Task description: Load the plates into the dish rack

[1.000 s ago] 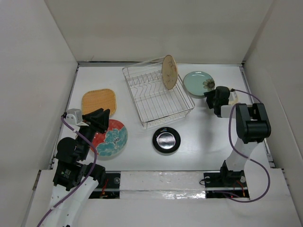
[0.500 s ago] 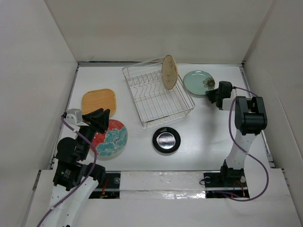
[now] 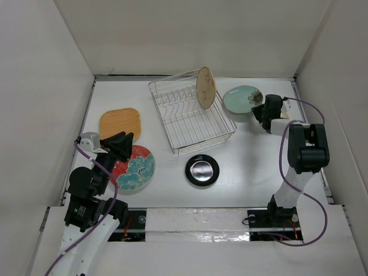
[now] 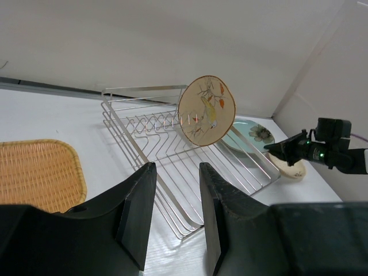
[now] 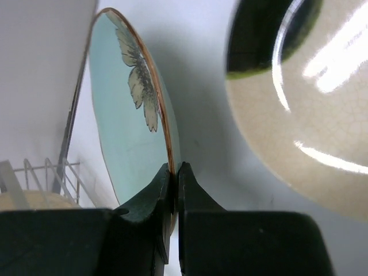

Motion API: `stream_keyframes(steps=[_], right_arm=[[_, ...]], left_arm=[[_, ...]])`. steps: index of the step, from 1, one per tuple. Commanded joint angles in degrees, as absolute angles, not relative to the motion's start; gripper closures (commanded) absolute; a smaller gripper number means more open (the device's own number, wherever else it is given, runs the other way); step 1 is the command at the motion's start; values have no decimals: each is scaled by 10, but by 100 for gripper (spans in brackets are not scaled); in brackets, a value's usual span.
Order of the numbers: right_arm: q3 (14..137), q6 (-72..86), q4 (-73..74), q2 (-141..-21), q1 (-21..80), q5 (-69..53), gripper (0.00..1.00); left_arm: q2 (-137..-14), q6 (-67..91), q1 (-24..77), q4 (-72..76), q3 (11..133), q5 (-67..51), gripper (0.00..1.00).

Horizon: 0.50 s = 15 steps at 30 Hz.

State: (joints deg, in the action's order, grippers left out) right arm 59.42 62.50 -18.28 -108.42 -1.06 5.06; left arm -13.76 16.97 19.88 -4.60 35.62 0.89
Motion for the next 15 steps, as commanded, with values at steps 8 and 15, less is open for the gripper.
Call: stream_keyframes(steps=[8,15], right_arm=[[737,292,-196,-855,113,283,100],[875,90,-159,-883,235,346,100]], left_arm=[[-144,163,201,-21,361,4,67],[-141,163,201,-23,361,4,67]])
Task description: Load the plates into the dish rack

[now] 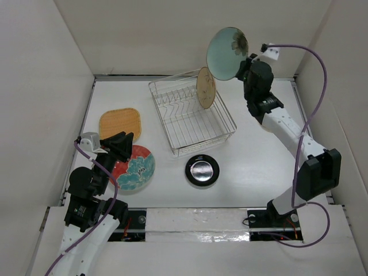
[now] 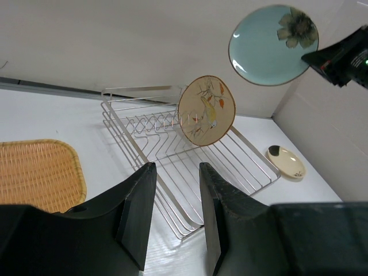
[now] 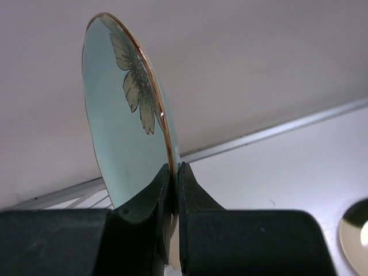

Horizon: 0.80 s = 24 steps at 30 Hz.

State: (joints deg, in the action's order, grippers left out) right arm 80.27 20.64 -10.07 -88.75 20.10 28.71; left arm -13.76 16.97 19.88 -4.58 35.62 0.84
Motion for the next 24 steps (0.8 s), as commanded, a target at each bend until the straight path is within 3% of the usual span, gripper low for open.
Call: stream_keyframes(steps=[1,14,24], right_arm=[[888,69,-161,-890,262,358,100],[1109,-191,-128,-1080,367,481,100],[1117,-243,-140,-1150,379,512,100]], left_arm=[[-141,163,201,-23,361,4,67],[-136,163,201,-25,361,5,67],[-136,163,201,-25,361,6,67]])
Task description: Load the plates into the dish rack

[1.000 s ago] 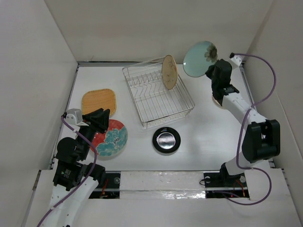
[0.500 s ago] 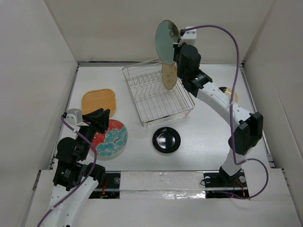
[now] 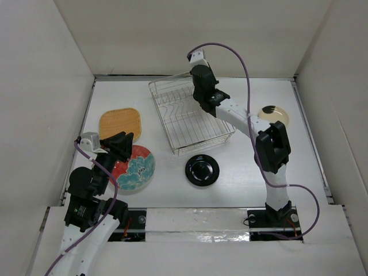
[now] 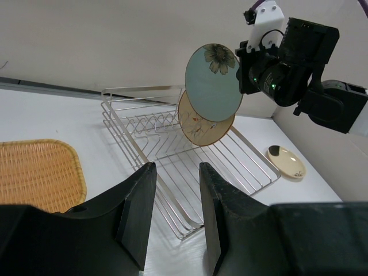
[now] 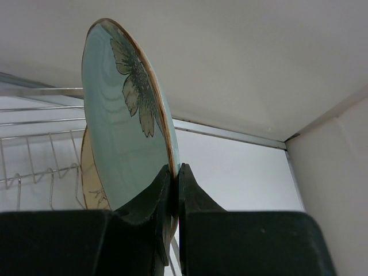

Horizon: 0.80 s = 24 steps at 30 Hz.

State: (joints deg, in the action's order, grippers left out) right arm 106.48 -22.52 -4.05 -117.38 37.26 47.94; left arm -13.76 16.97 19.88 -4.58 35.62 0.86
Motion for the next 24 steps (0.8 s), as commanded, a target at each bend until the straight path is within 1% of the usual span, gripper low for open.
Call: stream_keyframes(steps=[1,12,19,24], right_arm=[[1114,-242,-141,-1157,379,513,100],[1047,-171,-113,-1175,389,490,100],[1002,-83,-81,-1168,389,469,100],[985,-12,-42,-1157,371,432,100]], left_arm=[[-136,163,201,-25,361,6,67],[-137,163,201,-25,361,6,67],[-136,164,201,-25,361,5,67],[-135,163,201,-25,361,5,67]])
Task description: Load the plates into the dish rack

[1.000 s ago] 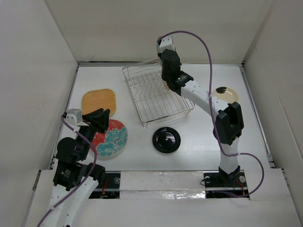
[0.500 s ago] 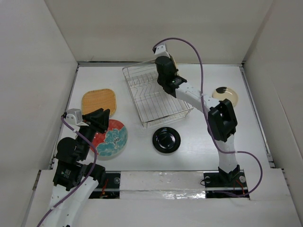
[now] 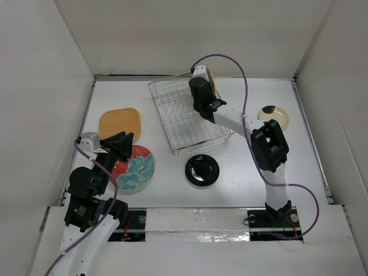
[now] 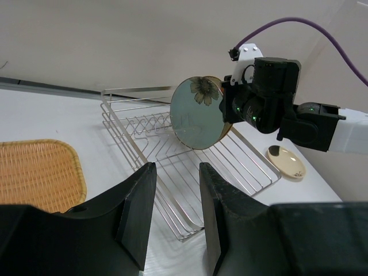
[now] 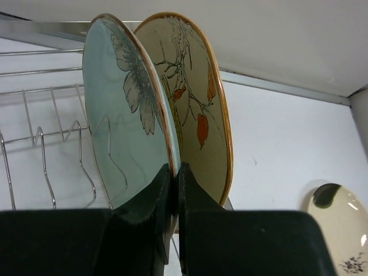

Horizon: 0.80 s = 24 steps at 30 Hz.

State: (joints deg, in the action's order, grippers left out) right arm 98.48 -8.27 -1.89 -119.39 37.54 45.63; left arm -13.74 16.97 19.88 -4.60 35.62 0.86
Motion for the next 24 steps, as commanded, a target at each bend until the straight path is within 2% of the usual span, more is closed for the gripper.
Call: stream_keyframes(steps=[1,2,3,5,6,9,13,14,15,16,17,18,19,22,24], right_arm=[[982,-1,-42,-1154,371,432,98],[979,-1,-41,-1147,371,433,92],[979,-1,-40,-1143,371,437,75],[982,21,-38,-1132,371,438,56],[985,23,-33,-1119,371,435,42],[987,26,-29,-1087,376,425,29],[969,34,-23,-1039,396,383,26],[959,36,-23,-1028,409,369,29],[948,39,-19,-1015,416,333,37],[934,60,-13,-990,424,312,51],[904,75,-9,-977,431,284,68],[885,85,-9,-964,452,254,97],[865,111,-14,-953,466,211,100],[801,149,-19,-924,539,185,100],[767,174,-18,-916,578,188,100]], left_arm=[[-135,163,201,-26,361,4,67],[-135,164,201,-25,361,5,67],[-135,163,201,-25,361,4,67],[-135,163,201,-25,361,4,67],[-135,164,201,-25,361,4,67],[-135,164,201,-25,361,5,67],[-134,163,201,-25,361,6,67],[-134,164,201,-25,361,6,67],[-134,164,201,-25,361,6,67],[-134,164,201,-25,361,7,67],[-134,163,201,-25,361,7,67],[-134,164,201,-25,361,6,67],[-134,164,201,-25,361,6,67],[-134,163,201,-25,361,6,69],[-132,164,201,-24,361,7,75]])
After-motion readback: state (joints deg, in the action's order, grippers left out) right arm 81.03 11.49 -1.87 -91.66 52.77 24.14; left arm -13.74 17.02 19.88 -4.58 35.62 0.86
